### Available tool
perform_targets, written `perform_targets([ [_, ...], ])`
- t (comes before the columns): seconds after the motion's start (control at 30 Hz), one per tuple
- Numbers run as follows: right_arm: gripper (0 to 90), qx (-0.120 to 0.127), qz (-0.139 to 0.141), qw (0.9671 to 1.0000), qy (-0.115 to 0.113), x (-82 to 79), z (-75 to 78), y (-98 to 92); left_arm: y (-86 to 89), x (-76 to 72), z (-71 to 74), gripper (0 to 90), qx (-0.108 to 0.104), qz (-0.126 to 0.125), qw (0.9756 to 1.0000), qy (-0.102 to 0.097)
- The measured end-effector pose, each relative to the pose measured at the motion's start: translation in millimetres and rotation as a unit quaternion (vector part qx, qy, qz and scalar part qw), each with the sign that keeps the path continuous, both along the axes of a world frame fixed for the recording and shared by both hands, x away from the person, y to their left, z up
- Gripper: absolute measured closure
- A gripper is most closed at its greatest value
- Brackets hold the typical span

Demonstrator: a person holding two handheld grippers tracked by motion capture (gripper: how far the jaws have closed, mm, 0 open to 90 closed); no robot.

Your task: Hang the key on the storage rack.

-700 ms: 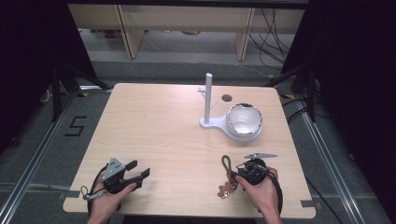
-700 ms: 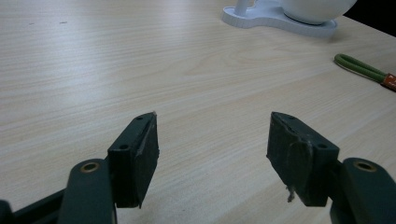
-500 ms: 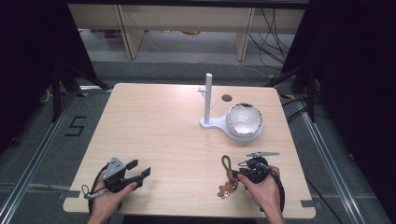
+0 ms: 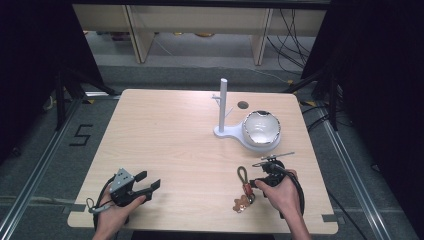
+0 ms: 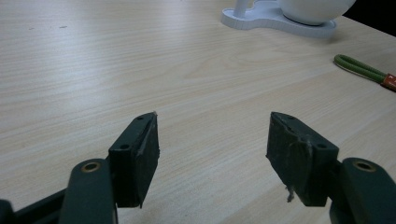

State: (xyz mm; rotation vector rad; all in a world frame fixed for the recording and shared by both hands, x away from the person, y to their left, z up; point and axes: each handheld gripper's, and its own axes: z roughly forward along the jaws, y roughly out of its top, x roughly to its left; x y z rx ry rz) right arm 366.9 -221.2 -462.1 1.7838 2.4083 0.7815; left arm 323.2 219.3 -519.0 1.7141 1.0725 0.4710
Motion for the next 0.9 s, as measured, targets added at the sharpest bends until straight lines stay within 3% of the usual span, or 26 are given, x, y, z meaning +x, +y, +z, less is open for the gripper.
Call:
perform_targets([
  [0.13,72.4,-0.008,-0.002,0.9998,0.016,4.0,-1.0,3.2,-1.2,-0.1,-0.1,33.5,0.001,-0.002,1.0,0.0],
  [0.17,72.4,-0.017,-0.011,0.999,0.039,6.6,-1.5,7.3,-1.6,0.0,-0.6,33.5,-0.002,-0.005,1.0,-0.001],
  [0.2,72.4,-0.017,-0.011,0.999,0.039,6.6,-1.5,7.3,-1.6,0.0,-0.6,33.5,-0.002,-0.005,1.0,-0.001],
  [0.33,72.7,-0.022,0.008,0.9987,0.045,11.4,-3.4,12.3,-1.6,-1.0,0.2,33.5,0.004,-0.003,1.0,0.001],
  [0.43,71.9,-0.034,0.013,0.997,0.068,15.0,-5.9,16.0,-1.0,-0.4,-0.3,33.6,-0.002,-0.007,1.0,0.0],
  [0.6,68.9,-0.04,0.019,0.9961,0.076,17.3,-8.0,19.8,-1.5,-1.8,0.8,33.5,0.005,-0.004,1.0,0.004],
  [0.67,68.4,-0.04,0.03,0.9963,0.069,18.5,-9.6,19.8,-2.1,-1.4,0.1,33.5,0.0,-0.005,1.0,0.0],
  [0.9,67.5,-0.058,0.036,0.994,0.085,19.9,-12.4,24.3,-2.9,-2.0,0.3,33.5,-0.003,-0.003,1.0,0.004],
])
